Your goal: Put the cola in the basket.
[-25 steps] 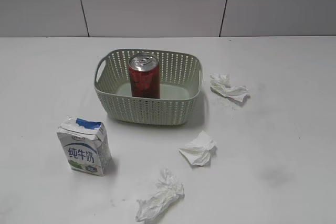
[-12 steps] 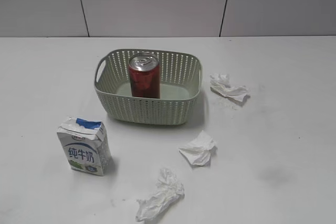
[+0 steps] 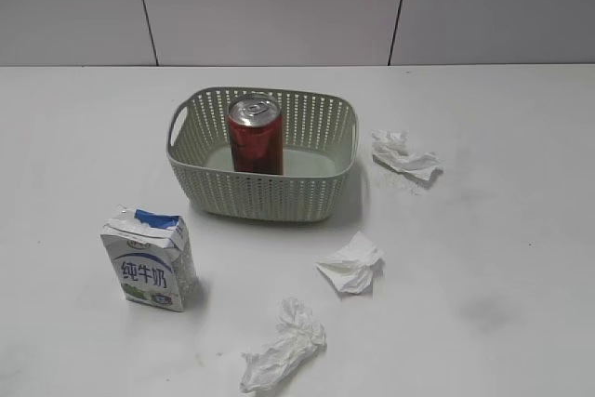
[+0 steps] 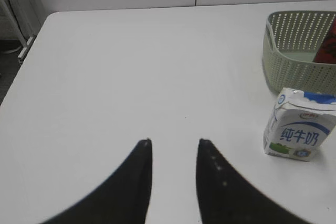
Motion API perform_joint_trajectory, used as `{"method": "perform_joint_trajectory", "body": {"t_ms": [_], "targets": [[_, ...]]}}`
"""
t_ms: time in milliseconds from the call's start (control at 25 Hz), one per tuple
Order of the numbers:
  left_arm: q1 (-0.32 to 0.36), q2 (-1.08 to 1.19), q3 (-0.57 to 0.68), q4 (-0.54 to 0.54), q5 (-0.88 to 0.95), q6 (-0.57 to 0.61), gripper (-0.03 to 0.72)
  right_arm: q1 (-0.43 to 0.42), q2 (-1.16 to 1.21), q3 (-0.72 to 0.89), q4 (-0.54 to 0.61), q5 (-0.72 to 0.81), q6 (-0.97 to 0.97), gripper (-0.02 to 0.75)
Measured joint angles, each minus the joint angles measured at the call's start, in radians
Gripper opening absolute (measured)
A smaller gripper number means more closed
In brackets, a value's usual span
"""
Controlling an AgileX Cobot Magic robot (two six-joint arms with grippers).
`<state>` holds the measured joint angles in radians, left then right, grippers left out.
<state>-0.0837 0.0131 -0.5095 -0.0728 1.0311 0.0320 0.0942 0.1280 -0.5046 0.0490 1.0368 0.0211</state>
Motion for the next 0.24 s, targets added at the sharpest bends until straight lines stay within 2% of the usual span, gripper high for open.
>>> {"method": "perform_joint_trajectory", "body": {"t_ms": [240], "targets": [[0.0, 0.0, 0.0, 0.0, 0.0, 0.0, 0.237, 0.0, -0.069, 0.003, -0.001, 0.003, -0.001, 0.59]]}}
